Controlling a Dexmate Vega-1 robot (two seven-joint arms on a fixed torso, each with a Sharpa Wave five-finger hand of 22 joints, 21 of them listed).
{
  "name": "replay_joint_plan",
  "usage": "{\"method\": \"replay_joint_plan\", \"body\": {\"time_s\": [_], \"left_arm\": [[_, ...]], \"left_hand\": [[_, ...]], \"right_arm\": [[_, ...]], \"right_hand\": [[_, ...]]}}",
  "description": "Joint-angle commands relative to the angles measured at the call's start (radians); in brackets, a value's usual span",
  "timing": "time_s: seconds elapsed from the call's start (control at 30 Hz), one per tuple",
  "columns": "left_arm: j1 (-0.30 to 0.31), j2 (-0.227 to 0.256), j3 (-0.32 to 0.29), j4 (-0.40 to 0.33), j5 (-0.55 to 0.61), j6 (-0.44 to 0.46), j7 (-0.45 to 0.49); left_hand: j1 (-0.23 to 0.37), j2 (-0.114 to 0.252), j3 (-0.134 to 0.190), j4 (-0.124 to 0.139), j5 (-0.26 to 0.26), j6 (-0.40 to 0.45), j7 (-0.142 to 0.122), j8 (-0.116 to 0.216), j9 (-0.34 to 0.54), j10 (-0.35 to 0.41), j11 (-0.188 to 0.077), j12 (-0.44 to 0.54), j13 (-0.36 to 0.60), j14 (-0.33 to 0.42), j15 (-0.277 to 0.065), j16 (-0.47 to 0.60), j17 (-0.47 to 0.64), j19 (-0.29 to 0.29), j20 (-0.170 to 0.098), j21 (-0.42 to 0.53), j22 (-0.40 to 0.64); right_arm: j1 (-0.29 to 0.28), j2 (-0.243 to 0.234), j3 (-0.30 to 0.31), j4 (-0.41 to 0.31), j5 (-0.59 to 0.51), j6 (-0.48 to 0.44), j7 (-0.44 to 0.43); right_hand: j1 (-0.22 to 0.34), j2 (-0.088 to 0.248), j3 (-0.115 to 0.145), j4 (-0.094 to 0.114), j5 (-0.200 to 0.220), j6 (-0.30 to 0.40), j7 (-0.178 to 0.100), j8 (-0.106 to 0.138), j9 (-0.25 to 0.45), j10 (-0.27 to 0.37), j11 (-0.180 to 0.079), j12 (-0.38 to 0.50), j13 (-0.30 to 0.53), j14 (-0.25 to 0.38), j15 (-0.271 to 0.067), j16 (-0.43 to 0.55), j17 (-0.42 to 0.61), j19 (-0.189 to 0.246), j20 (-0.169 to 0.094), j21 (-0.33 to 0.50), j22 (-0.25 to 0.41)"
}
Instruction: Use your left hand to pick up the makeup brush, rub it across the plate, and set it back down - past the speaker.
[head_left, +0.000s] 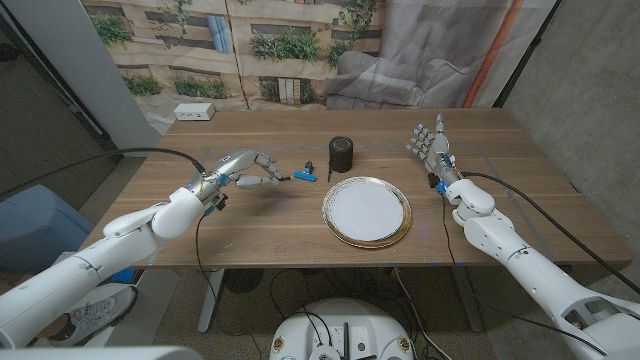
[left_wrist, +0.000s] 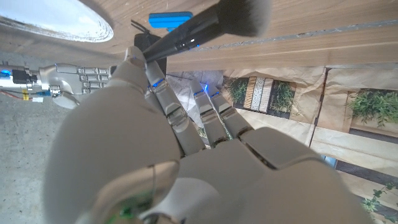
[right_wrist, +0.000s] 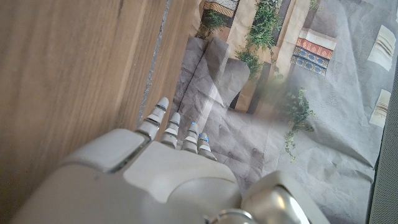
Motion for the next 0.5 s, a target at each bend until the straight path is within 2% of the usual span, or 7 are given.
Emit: {"method": "replay_joint_plan", "body": {"time_s": [0.03,0.2,0.33,0.5], "left_arm": [[0.007,0.053,0.01,-0.01,0.118,0.046,0.043],[-0.011,0.07,0.024,0.001,0.162,0.061,0.054],[-0.002,0.079,0.018,-0.014,0.17,0.114,0.064],[-0.013,0.099,0.032,-0.014,0.213,0.116,0.088]], "left_hand": [[-0.001,0.007,-0.003,-0.002,0.005,0.005,-0.002,0.005,0.004,0.009,-0.001,0.007,0.003,0.01,-0.166,0.004,0.003,0.009,-0.061,0.007,0.001],[-0.001,0.007,-0.004,-0.002,0.006,0.005,-0.003,0.005,0.004,0.01,-0.001,0.008,0.003,0.011,-0.167,0.004,0.003,0.01,-0.062,0.007,0.001],[-0.001,0.006,-0.005,-0.002,0.005,0.007,-0.004,0.005,0.004,0.01,-0.001,0.008,0.003,0.011,-0.166,0.004,0.003,0.01,-0.062,0.007,0.001],[-0.002,0.005,-0.006,-0.001,0.005,0.005,-0.004,0.005,0.004,0.011,-0.001,0.007,0.003,0.01,-0.166,0.004,0.003,0.009,-0.061,0.006,0.001]], "right_arm": [[0.0,0.0,0.0,-0.001,0.0,0.0,0.0],[0.0,0.0,0.0,-0.001,0.0,0.0,0.0],[0.0,0.0,0.0,-0.001,0.0,0.0,0.0],[0.0,0.0,0.0,0.0,0.0,0.0,0.0]], "right_hand": [[0.005,0.1,-0.001,0.005,0.005,-0.008,-0.002,0.005,0.002,-0.004,0.003,0.007,0.003,0.0,0.01,0.003,0.005,0.002,0.007,0.005,0.006],[0.005,0.1,-0.001,0.005,0.005,-0.009,-0.001,0.005,0.002,-0.005,0.003,0.007,0.003,0.0,0.012,0.003,0.005,0.002,0.007,0.005,0.006],[0.005,0.1,-0.001,0.005,0.005,-0.009,0.0,0.005,0.002,-0.005,0.003,0.007,0.003,0.0,0.012,0.003,0.005,0.001,0.007,0.005,0.006],[0.005,0.1,-0.001,0.005,0.005,-0.009,-0.001,0.005,0.002,-0.007,0.002,0.006,0.003,-0.001,0.01,0.003,0.005,0.002,0.007,0.005,0.006]]}}
